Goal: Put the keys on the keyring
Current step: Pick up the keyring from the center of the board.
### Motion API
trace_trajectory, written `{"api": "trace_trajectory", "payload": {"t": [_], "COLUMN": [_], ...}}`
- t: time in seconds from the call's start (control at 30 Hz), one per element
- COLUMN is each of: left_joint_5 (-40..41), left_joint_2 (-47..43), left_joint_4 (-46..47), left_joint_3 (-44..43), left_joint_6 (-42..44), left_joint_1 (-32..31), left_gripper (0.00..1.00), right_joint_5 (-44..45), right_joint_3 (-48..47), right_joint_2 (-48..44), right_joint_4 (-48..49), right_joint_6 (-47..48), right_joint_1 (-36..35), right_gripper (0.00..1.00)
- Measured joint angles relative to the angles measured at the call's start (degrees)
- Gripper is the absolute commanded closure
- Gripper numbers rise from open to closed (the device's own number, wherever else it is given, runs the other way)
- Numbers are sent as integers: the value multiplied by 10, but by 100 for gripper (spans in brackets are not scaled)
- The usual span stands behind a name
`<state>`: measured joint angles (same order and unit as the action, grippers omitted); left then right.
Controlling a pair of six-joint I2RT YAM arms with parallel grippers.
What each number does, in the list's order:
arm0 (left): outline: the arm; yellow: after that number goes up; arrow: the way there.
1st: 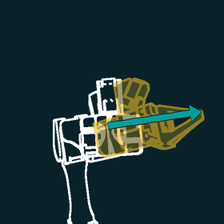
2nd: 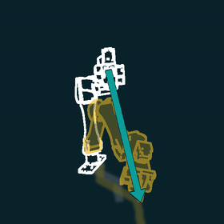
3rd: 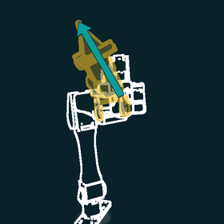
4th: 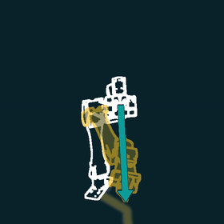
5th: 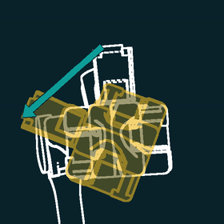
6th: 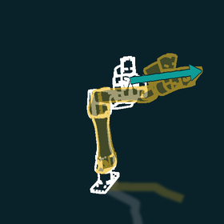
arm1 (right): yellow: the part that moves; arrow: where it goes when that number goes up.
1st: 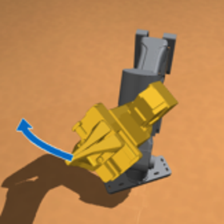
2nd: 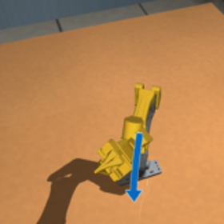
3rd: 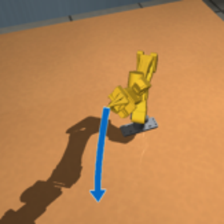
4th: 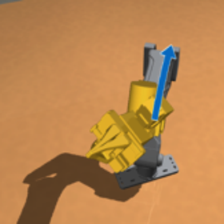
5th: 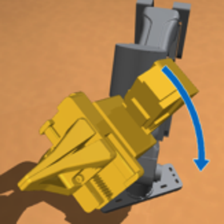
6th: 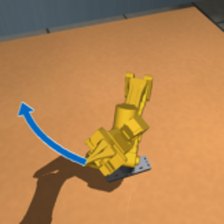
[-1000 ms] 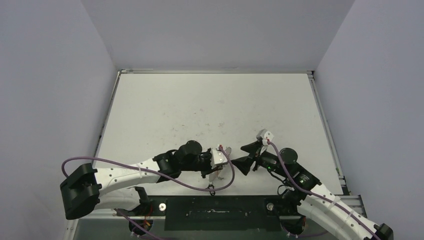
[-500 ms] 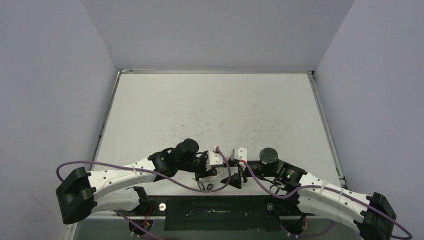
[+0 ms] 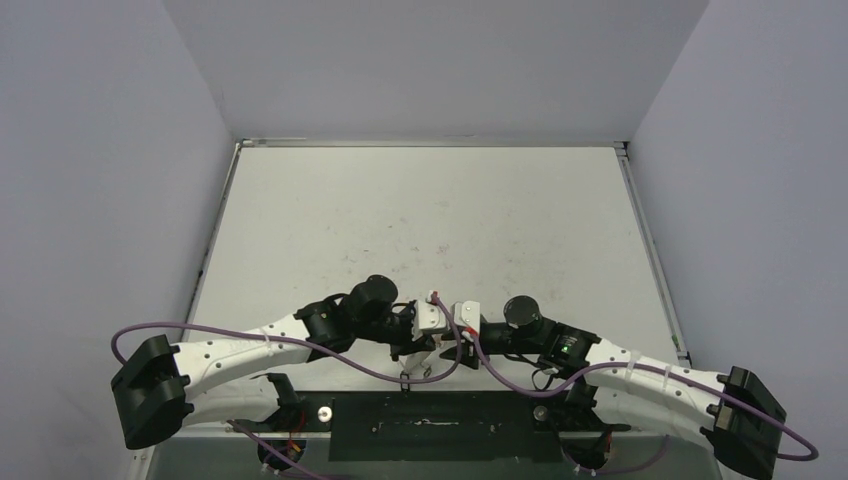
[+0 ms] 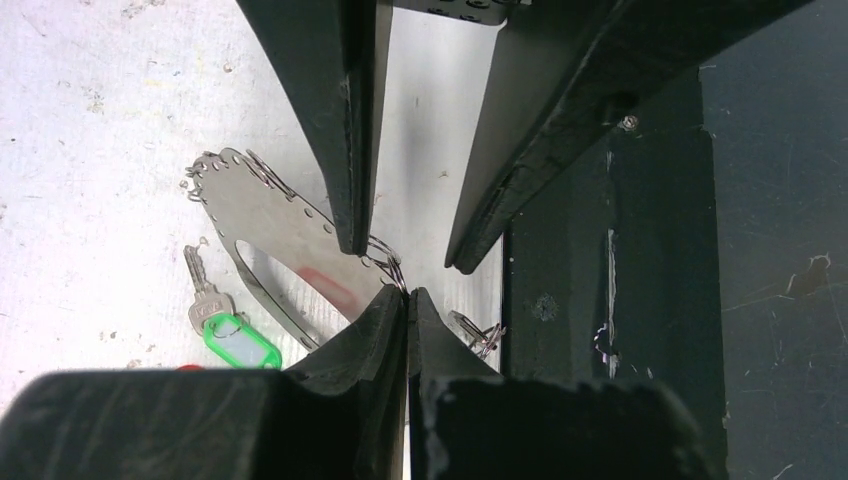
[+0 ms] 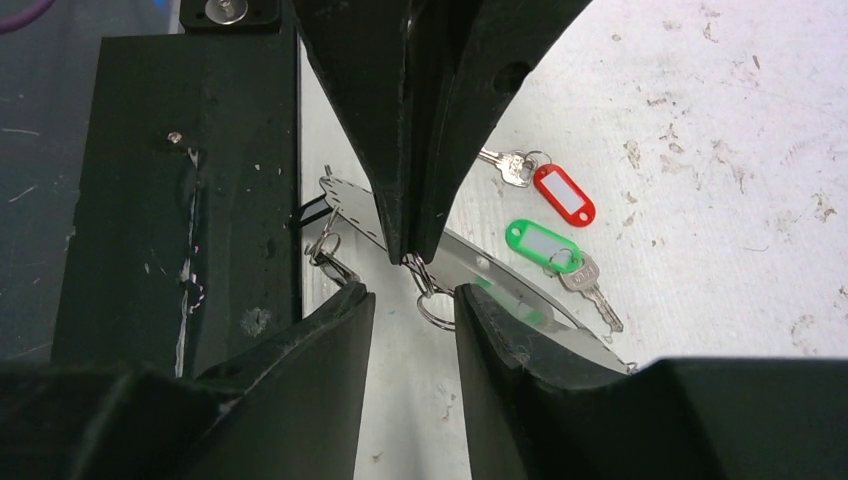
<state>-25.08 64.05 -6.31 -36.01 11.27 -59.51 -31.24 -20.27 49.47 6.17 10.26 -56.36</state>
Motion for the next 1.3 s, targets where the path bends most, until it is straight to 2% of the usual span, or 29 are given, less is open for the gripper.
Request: {"api": "trace_trajectory", "payload": {"t": [0.23,0.3,0.43,0.63,0.67,0.73,0.83,1.03,1.3], "left_joint_5": [-4,-5,-7,-9,-9,-7,9,82,143], "left_joint_2": [-6,-6,-6,-6,-6,-7,-16,-80,-200], "left_joint_4": [0,0,0,-2,-2,-2,-1,10,61], "left_joint_3": [0,0,0,0,0,0,0,11,101], "left_joint_6": [0,0,0,0,0,-1,-7,-37,-68], "left_joint_1": [0,0,0,0,0,0,0,0,1], "left_gripper": [100,100,100,100,94,69,54,45,48], "right_joint_5": [2,3,4,7,7,10,17,37,49], "right_joint_3": [0,0,-1,-1,-1,-1,0,31,69], "right_joint_2": [10,10,10,11,11,11,8,-27,-76], "right_joint_4": [7,8,15,16,17,19,30,72,110], "right_joint_6": [7,7,10,8,7,3,-9,-41,-76], "right_joint_1": [-5,-7,-8,-8,-8,-8,-8,-8,-8], "right_gripper": [71,77,100,100,100,100,100,100,100]}}
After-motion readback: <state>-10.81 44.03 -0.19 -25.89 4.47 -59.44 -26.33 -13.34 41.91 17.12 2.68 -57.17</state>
